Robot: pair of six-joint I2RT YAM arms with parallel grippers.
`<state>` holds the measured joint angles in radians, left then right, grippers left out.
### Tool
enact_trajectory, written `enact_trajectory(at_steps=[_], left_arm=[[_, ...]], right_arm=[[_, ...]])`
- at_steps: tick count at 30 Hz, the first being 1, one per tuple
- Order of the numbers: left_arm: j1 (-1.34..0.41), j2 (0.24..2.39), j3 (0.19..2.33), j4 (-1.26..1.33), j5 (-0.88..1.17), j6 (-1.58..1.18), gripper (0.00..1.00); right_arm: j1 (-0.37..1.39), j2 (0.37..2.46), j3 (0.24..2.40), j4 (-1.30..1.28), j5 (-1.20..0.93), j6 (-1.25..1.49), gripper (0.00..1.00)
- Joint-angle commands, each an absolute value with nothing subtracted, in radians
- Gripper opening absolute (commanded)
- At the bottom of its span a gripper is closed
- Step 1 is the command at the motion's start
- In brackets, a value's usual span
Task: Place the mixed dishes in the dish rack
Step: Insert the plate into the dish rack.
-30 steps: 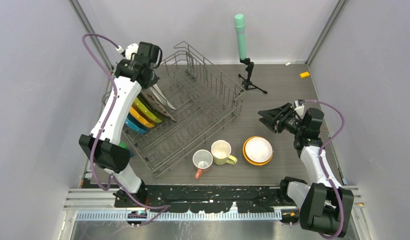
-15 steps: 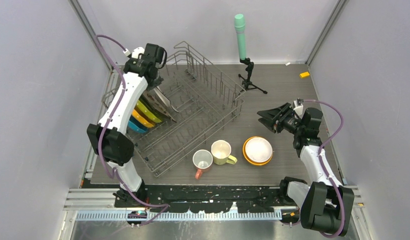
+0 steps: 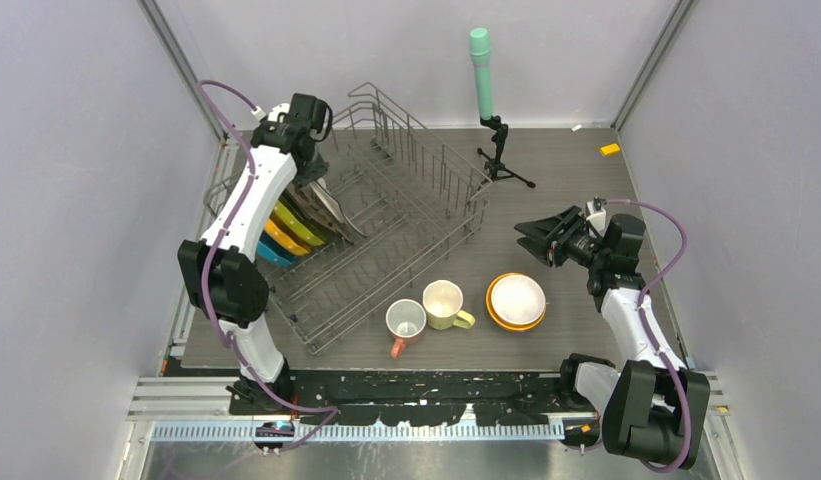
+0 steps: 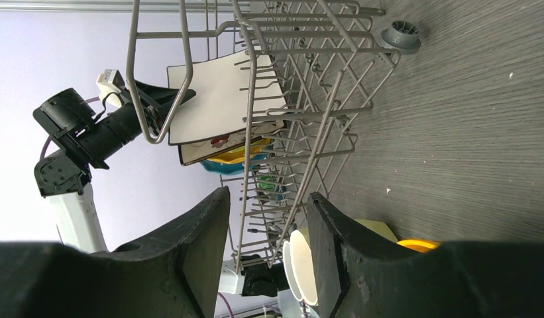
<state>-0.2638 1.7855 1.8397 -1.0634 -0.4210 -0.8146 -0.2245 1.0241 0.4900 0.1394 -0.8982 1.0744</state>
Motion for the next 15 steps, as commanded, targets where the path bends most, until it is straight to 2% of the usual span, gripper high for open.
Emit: enact_trajectory(at_steps=[1,2,3,11,15], left_arm=[[-0.259,1.750,1.866,-0.993,-0.390,-0.779,0.46],[-0.259,1.747,1.868,-0.996,-0.389,-0.774,0.54],[-0.259,1.743,1.868,-0.996,-0.390,-0.767,0.57],[-0.258,1.701,1.875,-0.985,-0.377,-0.709,0.67],[-0.258,1.669,1.887,-0.973,-0.348,-0.661,0.77]], right_arm=[[-0.219,1.025,0.542,0.144,-0.904,1.052,0.52],[-0.220,1.025,0.544,0.139,-0.905,1.050,0.52],[-0.220,1.024,0.544,0.136,-0.907,1.050,0.52],[-0.220,0.996,0.553,0.107,-0.913,1.048,0.52],[-0.219,0.967,0.559,0.077,-0.903,1.044,0.53]])
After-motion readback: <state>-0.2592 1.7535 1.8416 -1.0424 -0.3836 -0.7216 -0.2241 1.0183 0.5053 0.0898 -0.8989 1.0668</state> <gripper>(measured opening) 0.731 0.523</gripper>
